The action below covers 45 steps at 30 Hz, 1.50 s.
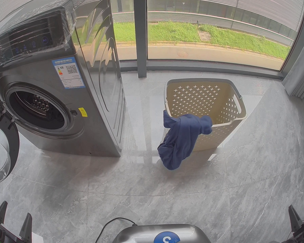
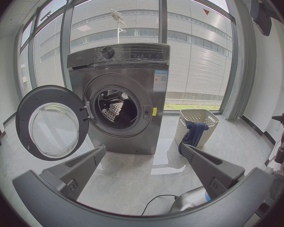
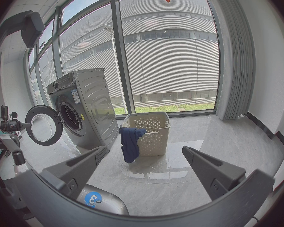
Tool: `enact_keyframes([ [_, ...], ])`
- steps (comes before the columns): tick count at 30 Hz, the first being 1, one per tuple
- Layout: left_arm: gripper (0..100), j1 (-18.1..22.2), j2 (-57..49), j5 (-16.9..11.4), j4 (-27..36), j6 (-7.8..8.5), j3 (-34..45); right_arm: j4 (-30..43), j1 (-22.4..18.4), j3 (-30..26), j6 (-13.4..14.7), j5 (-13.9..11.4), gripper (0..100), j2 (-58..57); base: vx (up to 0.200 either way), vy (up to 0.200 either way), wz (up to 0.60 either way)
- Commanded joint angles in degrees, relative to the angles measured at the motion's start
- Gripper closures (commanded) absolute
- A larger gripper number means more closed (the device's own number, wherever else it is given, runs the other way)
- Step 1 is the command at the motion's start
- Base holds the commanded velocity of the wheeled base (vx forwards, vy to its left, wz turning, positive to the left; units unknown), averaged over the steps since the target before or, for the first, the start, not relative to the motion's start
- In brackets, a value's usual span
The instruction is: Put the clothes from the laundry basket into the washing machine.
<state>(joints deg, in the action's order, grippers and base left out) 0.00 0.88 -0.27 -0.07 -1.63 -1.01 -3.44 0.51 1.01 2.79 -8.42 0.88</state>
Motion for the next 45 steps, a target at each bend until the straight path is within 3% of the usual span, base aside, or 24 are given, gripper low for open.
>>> enact_keyframes([
  [1,0,0.00,-0.70,0.00,-0.01,0.05,1.01,0.01,0.02,-1.01,0.02,-0.01,0,-0.88,0.000,0.000,0.00],
  [6,0,0.00,-0.70,-0.08,-0.01,0.32,1.01,0.01,0.02,-1.01,0.72,-0.01,0,-0.88,0.000,0.000,0.00],
  [17,0,0.00,-0.70,-0.08,-0.01,0.05,1.01,-1.04,-0.07,-1.01,1.34,-0.28,0,-0.88,0.164,0.000,0.00],
  [20,0,0.00,-0.70,-0.17,-0.01,0.23,1.01,-2.54,0.10,8.48,1.78,-0.10,0,0.53,0.000,0.000,0.00],
  [22,0,0.00,-0.70,-0.17,-0.01,0.32,1.01,-1.13,0.19,12.00,2.22,-0.28,0,6.86,0.000,0.000,0.00],
  [28,0,0.00,-0.70,-0.26,-0.01,0.14,1.01,-2.10,1.51,15.51,1.69,-2.12,0,27.25,0.000,0.000,0.00],
  [31,0,0.00,-0.70,-0.26,-0.01,0.05,1.01,-5.35,3.44,15.34,1.87,-3.79,0,36.12,0.000,0.000,0.00],
  [33,0,0.00,-0.70,-0.26,-0.01,0.05,1.01,-11.24,7.84,15.16,3.10,-4.67,0,45.62,0.000,0.000,0.00],
  [37,0,0.00,-0.70,-0.26,-0.01,0.05,1.01,-18.10,13.55,15.51,8.46,-4.41,0,56.25,0.000,0.000,0.00],
  [38,0,0.00,-0.70,-0.26,-0.01,0.05,1.01,-21.44,15.22,15.60,10.22,-3.97,0,61.26,0.000,0.000,0.00],
  [45,0,0.00,-0.70,-0.26,-0.01,0.05,1.01,-36.73,18.65,15.25,10.74,0.51,0,76.11,0.000,0.000,0.00],
])
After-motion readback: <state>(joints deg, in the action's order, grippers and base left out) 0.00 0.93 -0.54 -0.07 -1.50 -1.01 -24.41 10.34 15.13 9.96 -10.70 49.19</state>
